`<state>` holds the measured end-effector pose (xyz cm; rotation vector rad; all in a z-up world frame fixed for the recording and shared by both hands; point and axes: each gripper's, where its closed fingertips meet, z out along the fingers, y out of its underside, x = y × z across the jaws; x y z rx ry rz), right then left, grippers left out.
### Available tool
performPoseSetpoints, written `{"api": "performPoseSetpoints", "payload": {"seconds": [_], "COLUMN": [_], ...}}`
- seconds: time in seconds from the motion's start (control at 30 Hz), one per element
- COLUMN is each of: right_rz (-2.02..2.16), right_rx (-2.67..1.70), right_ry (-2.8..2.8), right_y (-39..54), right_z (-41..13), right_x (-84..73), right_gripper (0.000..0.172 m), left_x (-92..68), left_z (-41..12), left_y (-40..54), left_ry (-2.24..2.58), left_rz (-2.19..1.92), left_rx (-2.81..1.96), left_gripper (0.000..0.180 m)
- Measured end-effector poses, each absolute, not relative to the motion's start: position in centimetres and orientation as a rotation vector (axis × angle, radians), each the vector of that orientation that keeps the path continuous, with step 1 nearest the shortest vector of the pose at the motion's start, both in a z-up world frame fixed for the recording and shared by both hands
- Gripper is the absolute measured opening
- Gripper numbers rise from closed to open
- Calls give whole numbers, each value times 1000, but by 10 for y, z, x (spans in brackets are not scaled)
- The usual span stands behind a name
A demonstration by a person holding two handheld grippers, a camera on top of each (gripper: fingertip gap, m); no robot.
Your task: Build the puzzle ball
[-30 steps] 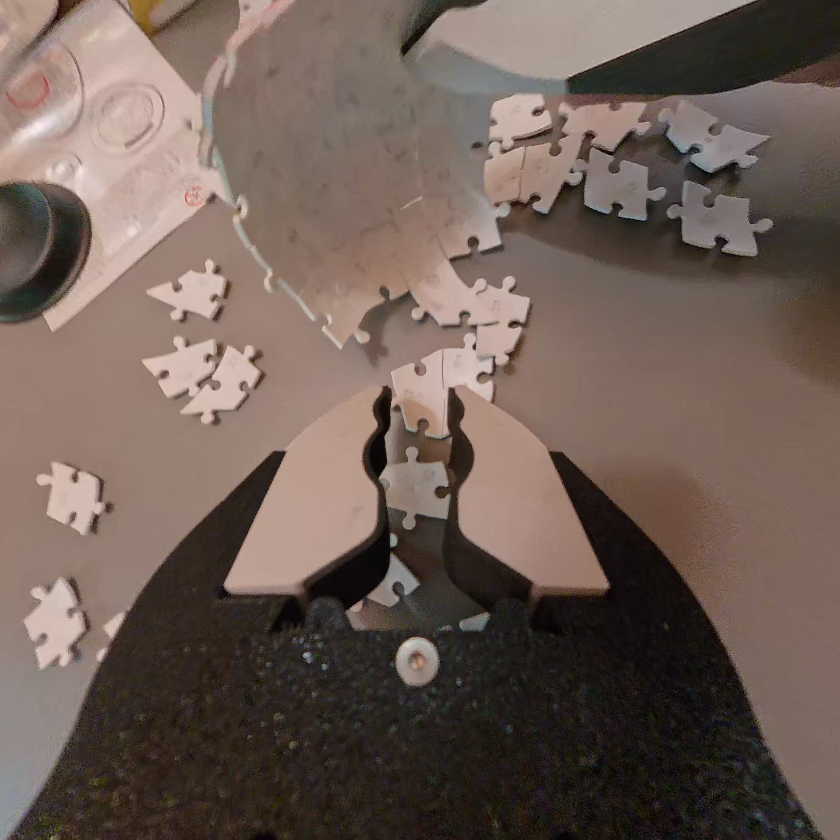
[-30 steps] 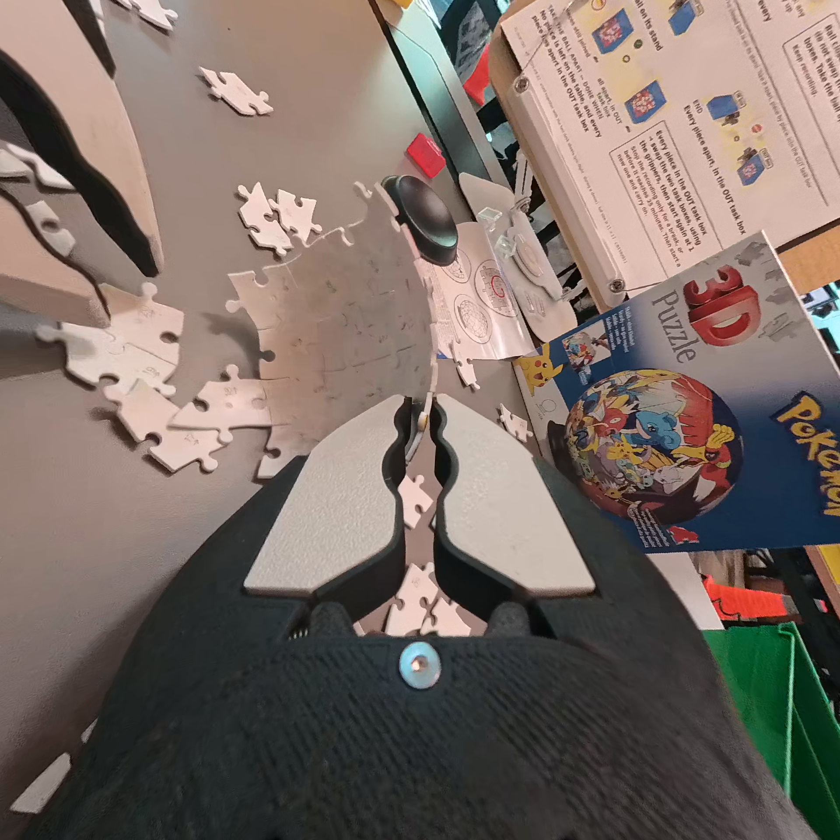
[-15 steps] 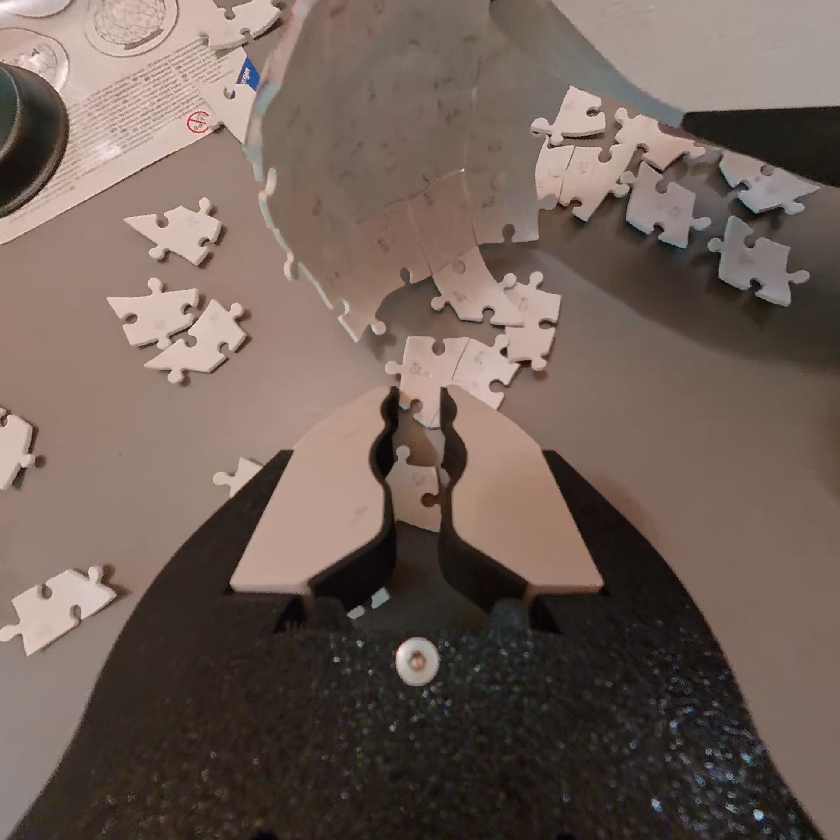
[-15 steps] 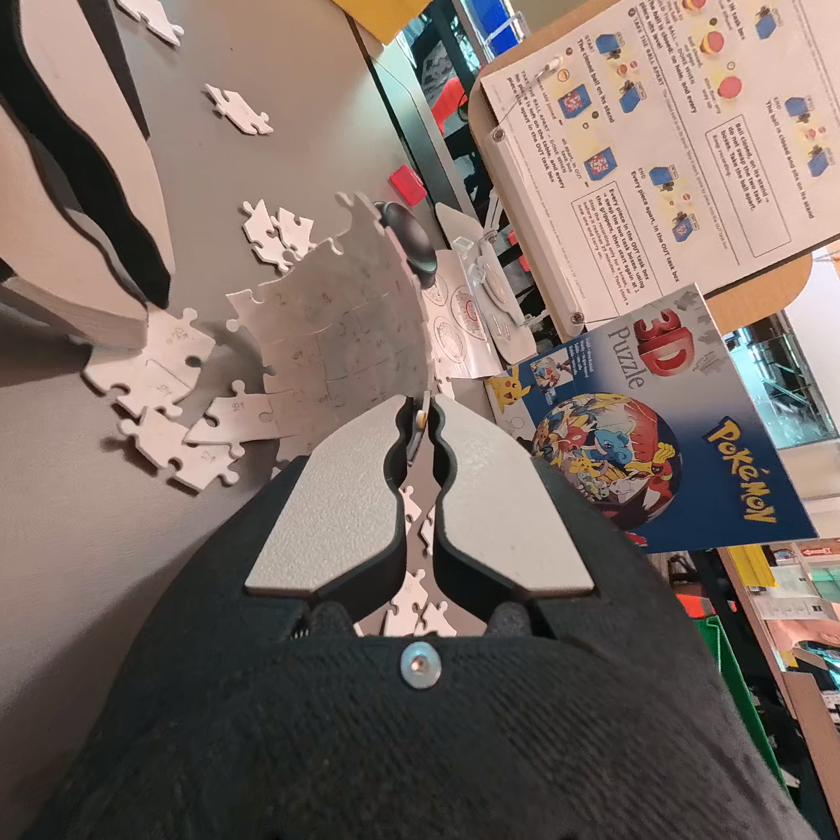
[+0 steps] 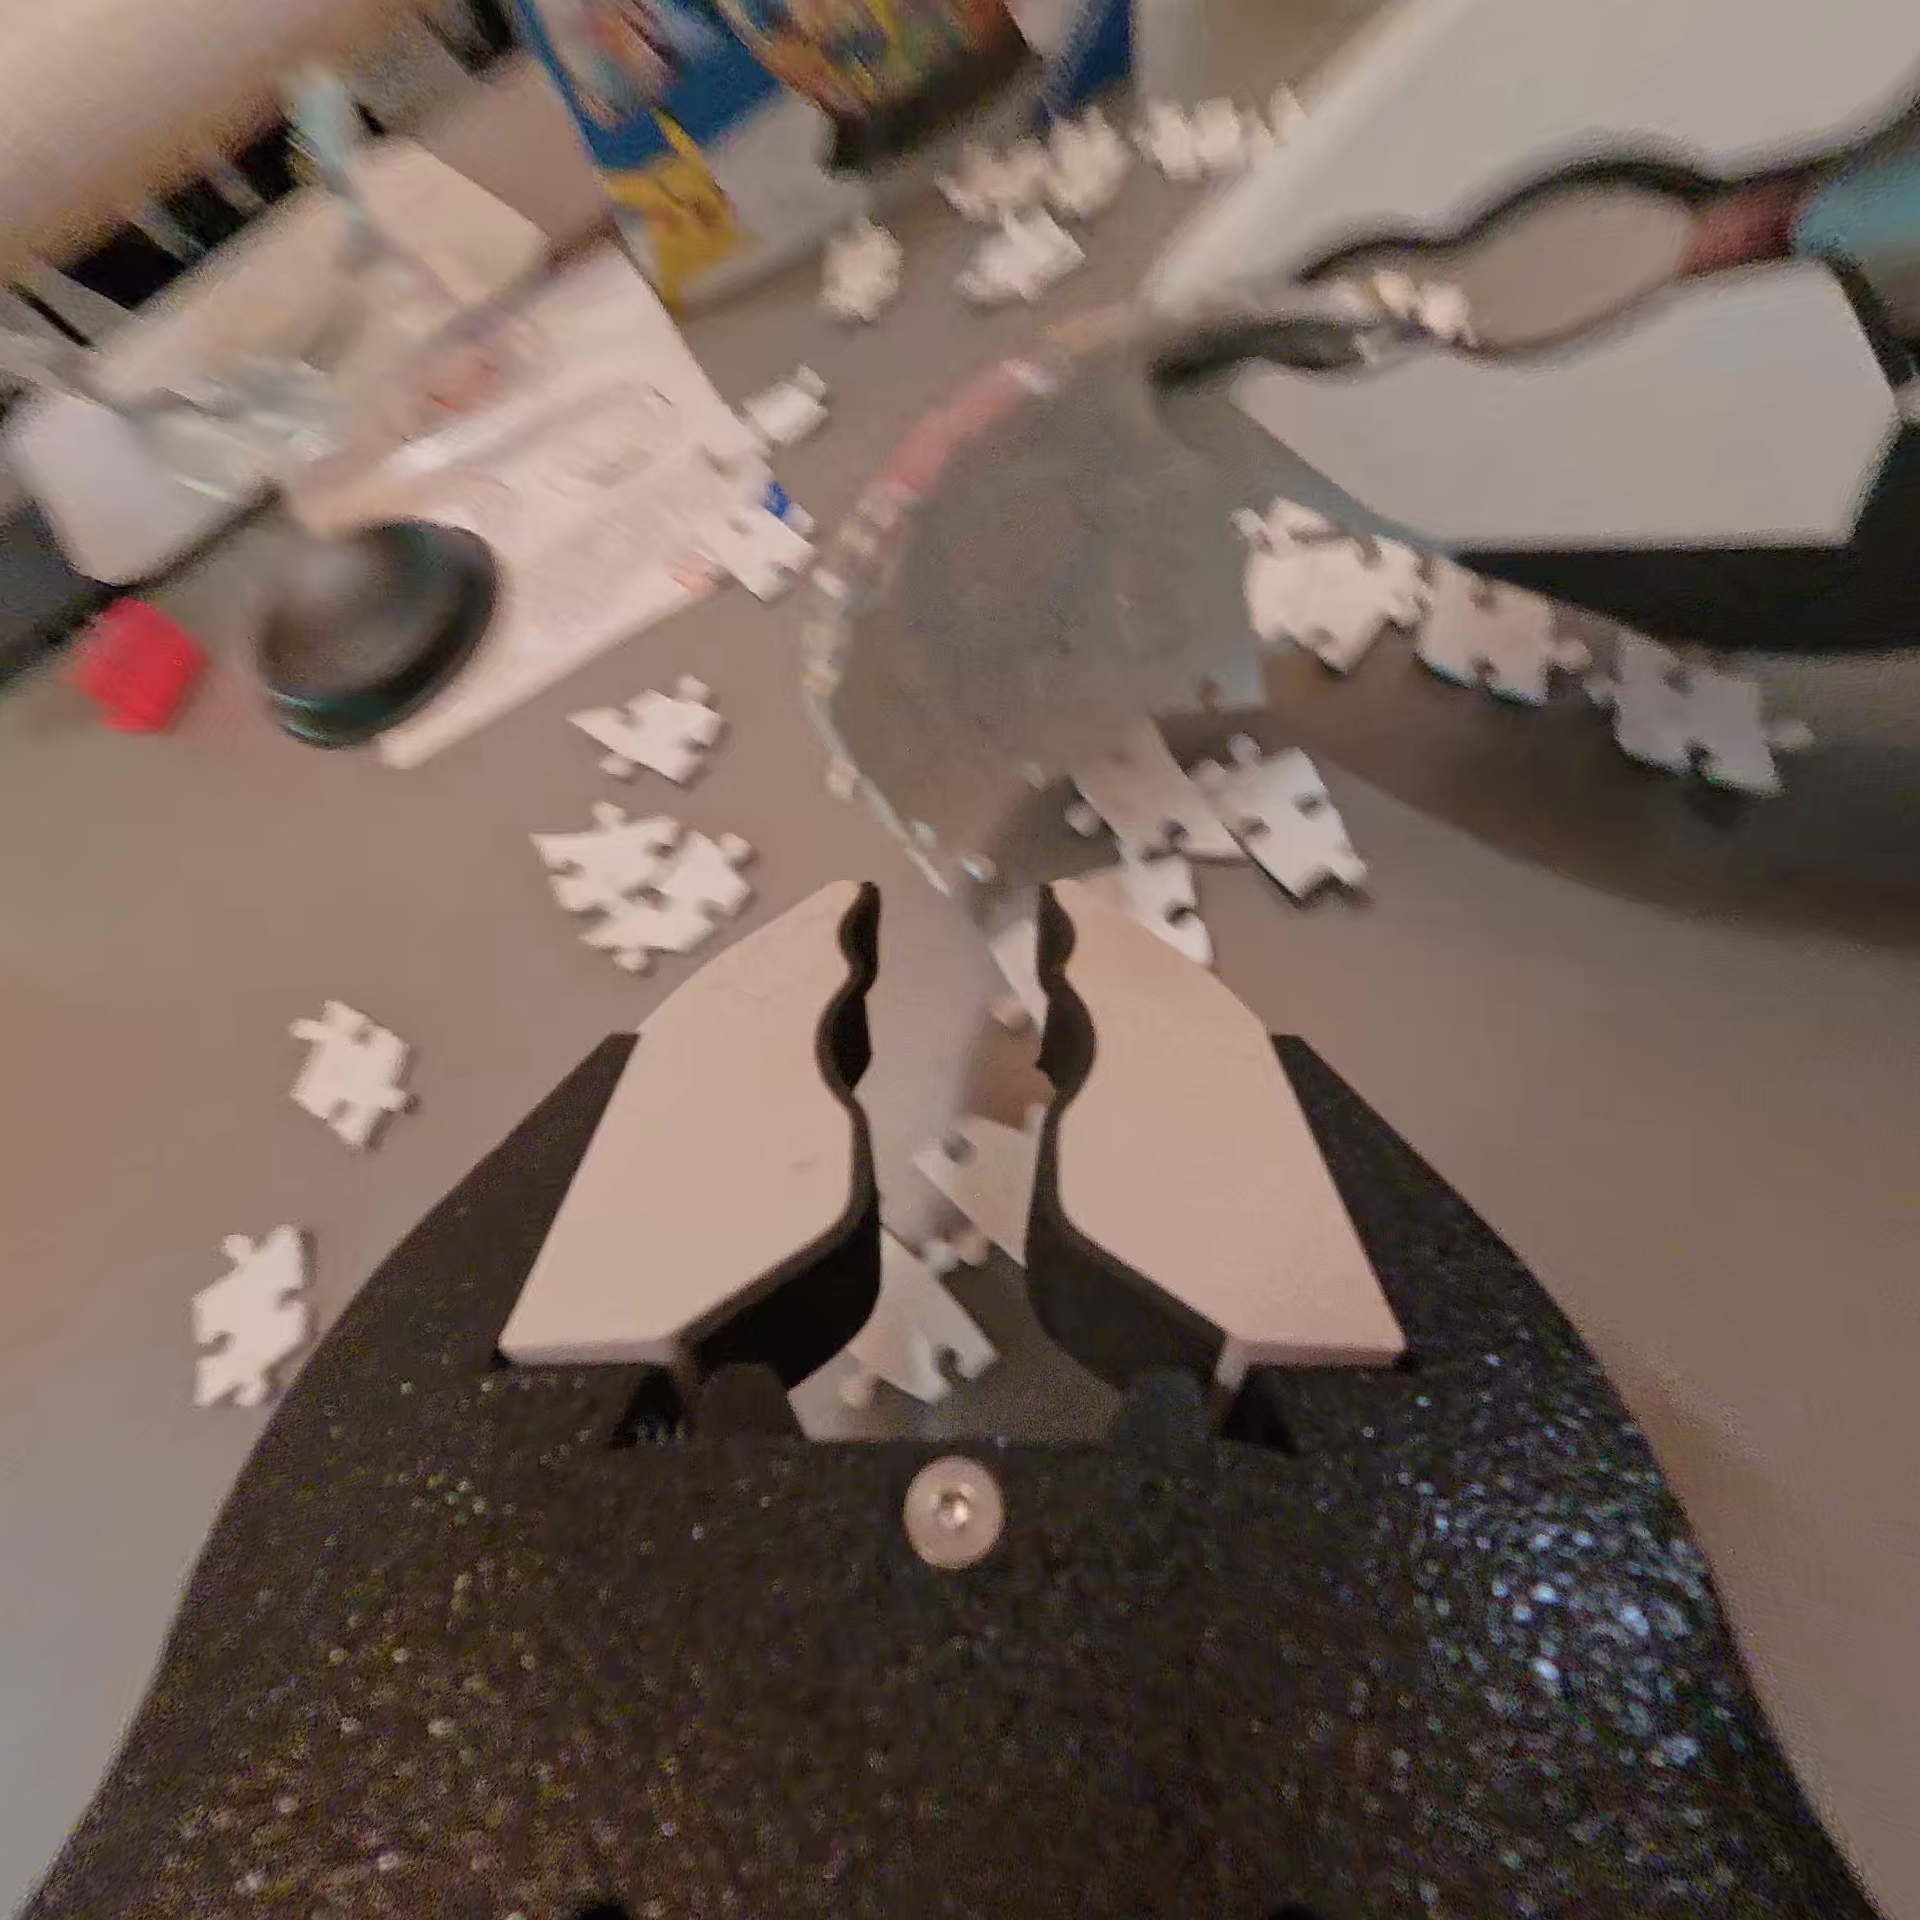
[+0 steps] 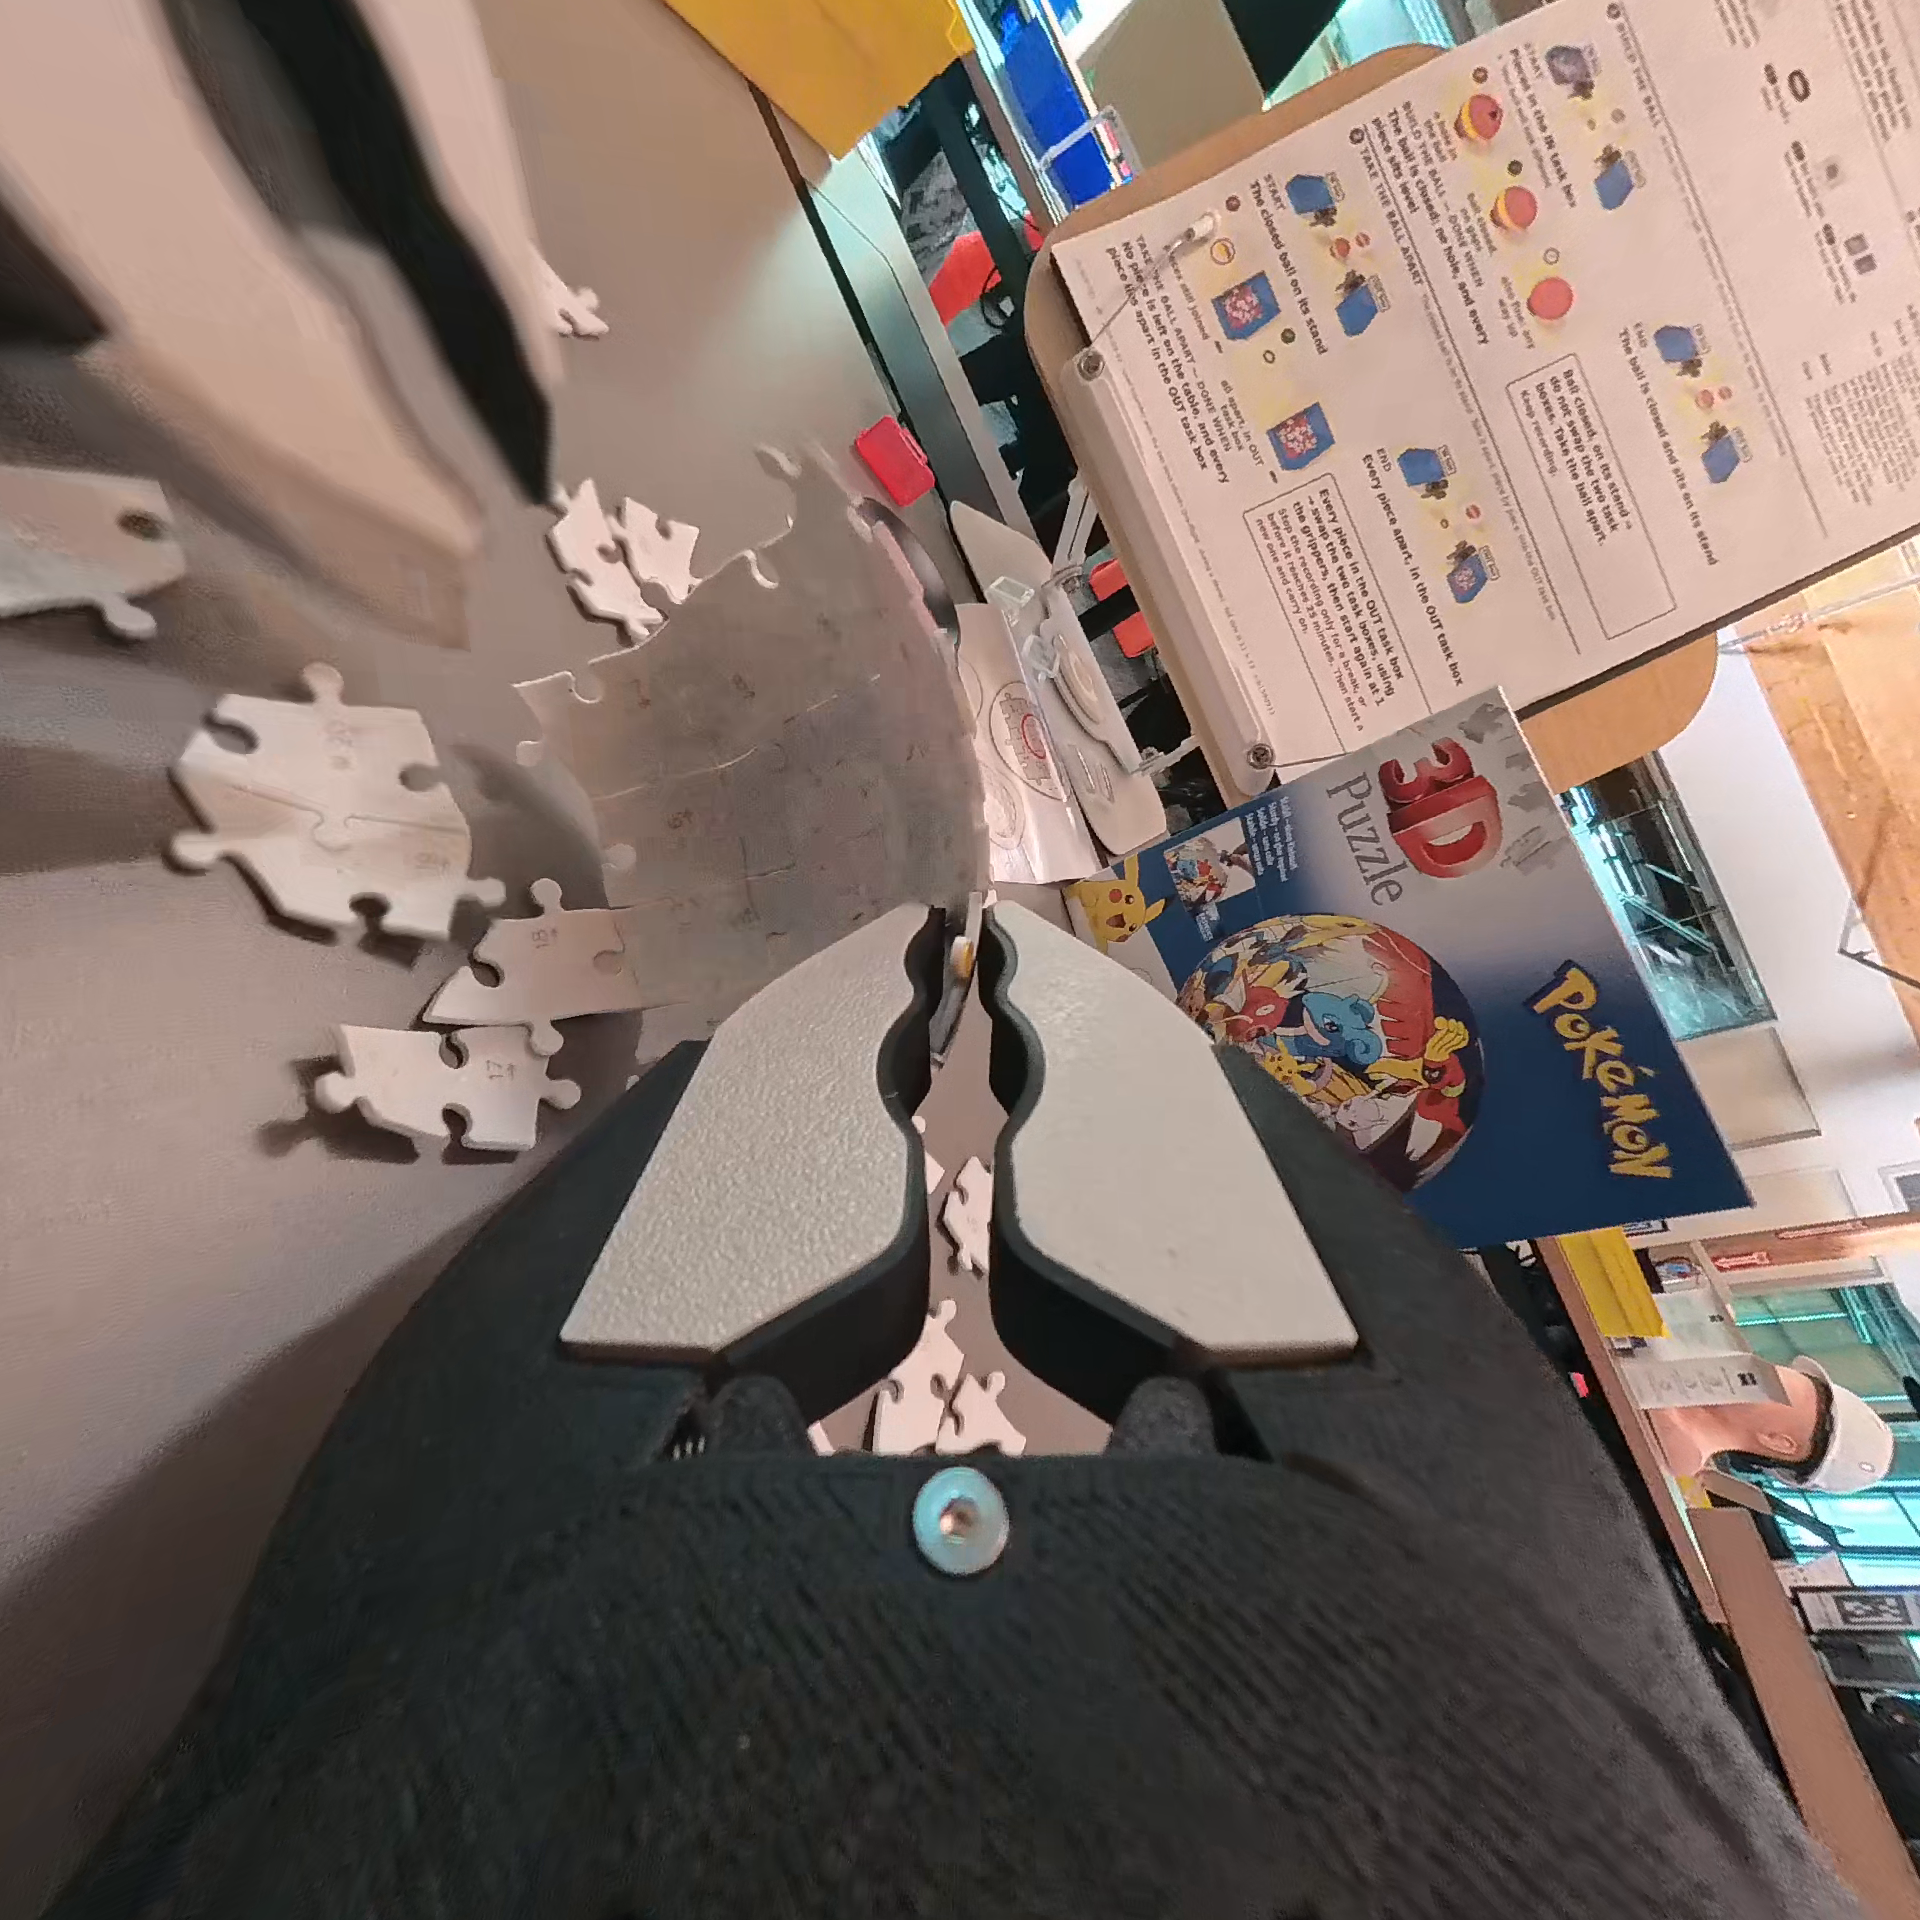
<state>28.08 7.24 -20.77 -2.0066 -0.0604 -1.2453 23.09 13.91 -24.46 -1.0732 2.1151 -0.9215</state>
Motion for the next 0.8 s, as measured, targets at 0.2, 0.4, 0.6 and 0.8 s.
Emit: {"api": "performPoseSetpoints", "payload": {"seconds": [0.2,0.4,0.6,0.8], "right_rz": [-1253,-1250,-1178,-973], "right_rx": [-2011,-2016,-2006,-2000], "right_ry": [-82,-74,-33,61], "right_y": [76,74,73,50], "right_z": [-207,-207,-208,-204], "right_x": [281,284,287,276], "right_gripper": [5,5,5,49], "left_x": [266,280,289,294], "left_z": [-202,-231,-242,-243], "left_y": [151,134,130,138], "left_ry": [2045,2189,2156,2188], "left_rz": [-1173,-1127,-1138,-1183], "left_rx": [-747,-511,-519,-704], "left_gripper": [36,28,7,4]}}
